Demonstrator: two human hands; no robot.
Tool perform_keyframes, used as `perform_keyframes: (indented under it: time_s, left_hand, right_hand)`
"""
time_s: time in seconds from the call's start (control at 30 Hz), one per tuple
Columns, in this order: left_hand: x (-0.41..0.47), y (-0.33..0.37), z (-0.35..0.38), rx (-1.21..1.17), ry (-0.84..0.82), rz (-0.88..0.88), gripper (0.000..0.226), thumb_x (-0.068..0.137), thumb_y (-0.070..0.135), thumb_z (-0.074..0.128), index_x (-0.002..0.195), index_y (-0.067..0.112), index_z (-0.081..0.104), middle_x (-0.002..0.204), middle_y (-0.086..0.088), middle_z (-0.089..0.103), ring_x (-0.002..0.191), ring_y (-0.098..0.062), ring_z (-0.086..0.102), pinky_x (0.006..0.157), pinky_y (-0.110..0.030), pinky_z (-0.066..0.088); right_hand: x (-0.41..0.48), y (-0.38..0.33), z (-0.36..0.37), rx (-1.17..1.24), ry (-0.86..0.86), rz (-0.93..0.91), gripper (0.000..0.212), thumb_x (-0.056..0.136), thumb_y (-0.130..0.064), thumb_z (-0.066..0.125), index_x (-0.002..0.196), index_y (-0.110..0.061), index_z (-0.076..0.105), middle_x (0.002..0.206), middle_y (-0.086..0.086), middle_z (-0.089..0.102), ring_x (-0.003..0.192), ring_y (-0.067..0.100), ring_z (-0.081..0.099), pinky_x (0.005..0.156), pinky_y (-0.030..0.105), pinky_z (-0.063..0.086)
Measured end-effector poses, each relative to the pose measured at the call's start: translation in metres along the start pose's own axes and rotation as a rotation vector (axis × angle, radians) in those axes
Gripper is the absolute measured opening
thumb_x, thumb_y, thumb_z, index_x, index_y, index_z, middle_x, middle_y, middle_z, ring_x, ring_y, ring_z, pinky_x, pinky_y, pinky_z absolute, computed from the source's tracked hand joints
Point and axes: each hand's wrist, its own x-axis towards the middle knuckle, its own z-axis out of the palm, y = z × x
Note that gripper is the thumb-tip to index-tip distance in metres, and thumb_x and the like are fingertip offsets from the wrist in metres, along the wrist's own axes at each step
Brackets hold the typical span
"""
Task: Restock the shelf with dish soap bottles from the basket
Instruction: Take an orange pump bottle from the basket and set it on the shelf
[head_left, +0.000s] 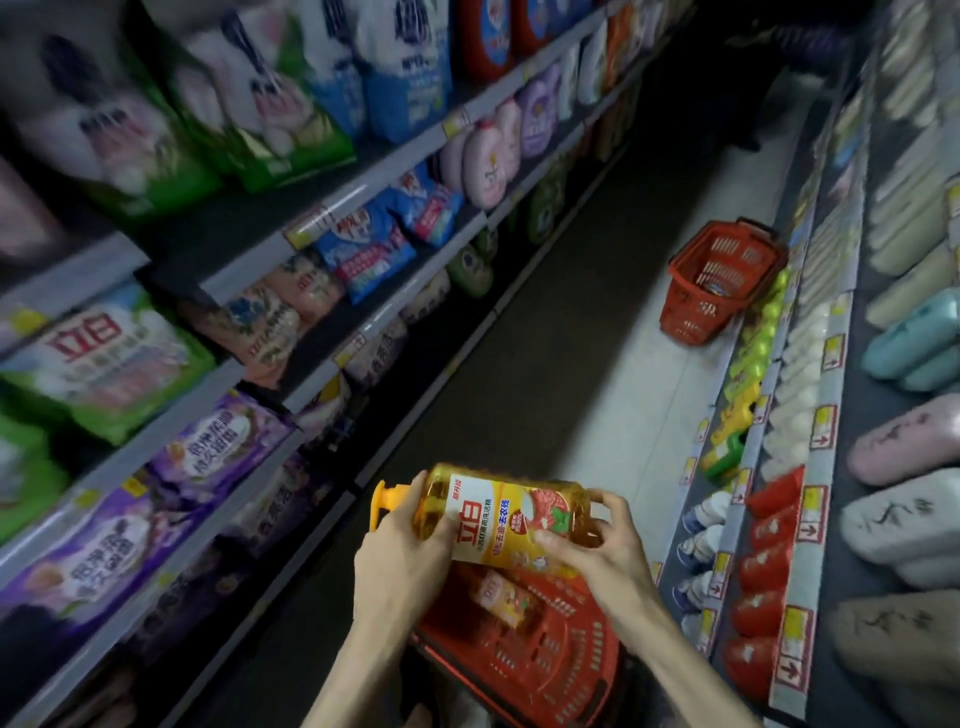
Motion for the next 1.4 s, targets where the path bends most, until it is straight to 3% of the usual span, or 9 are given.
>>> perform_keyframes:
  time_s: [0.1,0.2,0.37,0.43,0.6,0.8,1.07,1.23,1.4]
  left_hand:
    - [-0.006,0.012,-0.011,-0.082,0.042,0.029,0.060,0.100,0.054,0.063,0.156,0.052,0.041,0.089,0.028,0.062,0.079,0.007,0.062,0.065,-0.017,0.046]
    - [-0.009,0.022,-0.027,-0.091,0.078,0.095,0.059,0.099,0.054,0.066,0.154,0.053,0.045,0.086,0.031,0.061,0.077,0.008,0.062,0.070,-0.020,0.051]
    - [-0.016,0.024,-0.051,-0.208,0.205,0.208,0.048,0.093,0.057,0.072,0.138,0.061,0.056,0.077,0.043,0.066,0.080,0.025,0.063,0.060,-0.007,0.048]
    - [-0.020,0.020,-0.060,-0.441,0.253,0.252,0.034,0.093,0.047,0.077,0.122,0.060,0.065,0.098,0.044,0.070,0.095,0.019,0.068,0.069,-0.005,0.053]
    - [-0.026,0.002,-0.083,-0.934,0.437,0.240,0.035,0.087,0.029,0.083,0.120,0.031,0.074,0.122,0.012,0.077,0.116,-0.006,0.072,0.096,-0.033,0.058]
    - [-0.028,-0.015,-0.131,-1.272,0.183,0.083,0.080,0.066,0.050,0.093,0.134,0.019,0.065,0.128,-0.002,0.076,0.119,-0.018,0.073,0.096,-0.036,0.056]
    - [-0.051,-0.083,-0.226,-1.323,0.249,0.124,0.059,0.087,0.038,0.084,0.136,0.011,0.065,0.126,-0.011,0.077,0.115,-0.031,0.075,0.100,-0.055,0.056]
    - [-0.081,-0.133,-0.284,-1.227,0.374,0.180,0.053,0.080,0.040,0.080,0.128,0.019,0.071,0.124,-0.004,0.078,0.112,-0.023,0.075,0.094,-0.053,0.056]
    - [-0.116,-0.184,-0.334,-1.116,0.479,0.236,0.057,0.071,0.050,0.086,0.121,0.025,0.073,0.122,-0.008,0.078,0.114,-0.030,0.075,0.091,-0.055,0.061]
  right_hand:
    - [0.001,-0.020,-0.003,0.019,-0.051,-0.017,0.112,0.043,-0.045,0.105,0.141,-0.038,0.050,0.120,0.005,0.073,0.105,0.024,0.078,0.093,0.050,0.063]
    - [0.003,-0.034,-0.004,0.049,-0.143,-0.010,0.104,0.045,-0.035,0.107,0.136,-0.016,0.061,0.114,0.009,0.079,0.106,0.031,0.077,0.093,0.055,0.063]
    - [0.002,-0.048,0.015,0.155,-0.226,-0.006,0.100,0.043,-0.031,0.109,0.129,-0.009,0.062,0.117,0.019,0.076,0.108,0.039,0.075,0.094,0.062,0.060]
    - [0.000,-0.054,0.028,0.212,-0.257,0.002,0.101,0.045,-0.030,0.110,0.131,-0.009,0.061,0.120,0.020,0.075,0.109,0.039,0.075,0.088,0.055,0.063]
    - [-0.007,-0.075,0.064,0.343,-0.385,0.015,0.090,0.060,-0.012,0.103,0.137,-0.005,0.056,0.124,0.023,0.073,0.113,0.042,0.074,0.080,0.046,0.065]
    - [-0.030,-0.098,0.129,0.336,-0.529,-0.021,0.094,0.060,-0.015,0.103,0.141,-0.006,0.055,0.132,0.023,0.070,0.122,0.041,0.069,0.091,0.051,0.062]
    - [-0.074,-0.108,0.238,0.153,-0.723,-0.063,0.086,0.069,-0.021,0.101,0.141,-0.015,0.054,0.133,0.016,0.071,0.123,0.036,0.070,0.094,0.050,0.061]
    - [-0.106,-0.119,0.304,-0.215,-0.829,-0.206,0.094,0.065,-0.051,0.100,0.142,-0.024,0.053,0.129,-0.003,0.073,0.122,0.018,0.070,0.102,0.039,0.059]
    - [-0.143,-0.140,0.378,-0.401,-0.952,-0.359,0.077,0.072,-0.062,0.090,0.138,-0.041,0.055,0.129,-0.023,0.070,0.122,-0.002,0.064,0.101,0.027,0.054]
